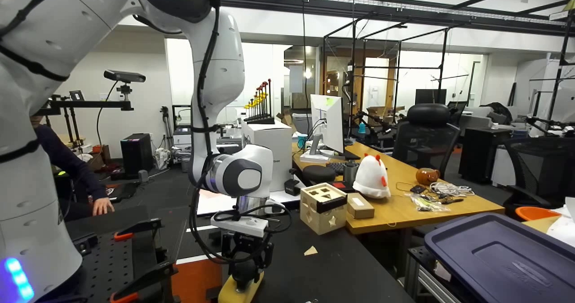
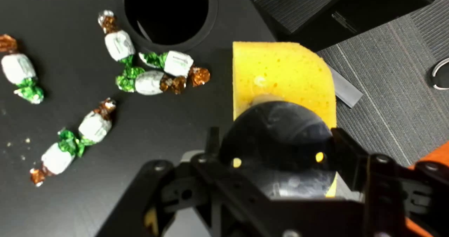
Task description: Put the sweets together using the sponge brush
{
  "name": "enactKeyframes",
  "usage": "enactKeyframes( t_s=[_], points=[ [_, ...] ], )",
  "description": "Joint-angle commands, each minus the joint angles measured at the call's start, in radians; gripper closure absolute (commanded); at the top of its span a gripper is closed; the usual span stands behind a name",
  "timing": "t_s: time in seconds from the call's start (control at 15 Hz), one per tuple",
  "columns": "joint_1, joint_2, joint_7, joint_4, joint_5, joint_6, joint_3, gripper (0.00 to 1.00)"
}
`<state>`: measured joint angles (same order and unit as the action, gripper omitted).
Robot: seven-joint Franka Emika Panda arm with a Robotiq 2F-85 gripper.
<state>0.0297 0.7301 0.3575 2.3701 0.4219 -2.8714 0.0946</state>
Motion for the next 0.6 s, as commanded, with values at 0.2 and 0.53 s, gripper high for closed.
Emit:
enactKeyframes(
  t_s=[0.2,0.53],
  points=[
    [0.131,-0.025,0.126,0.021,-0.031,-0.042,-0.103,0.48],
    [0.120,-0.001,0.102,-0.001,-0.023,-0.036,-0.092,0.23]
  ],
)
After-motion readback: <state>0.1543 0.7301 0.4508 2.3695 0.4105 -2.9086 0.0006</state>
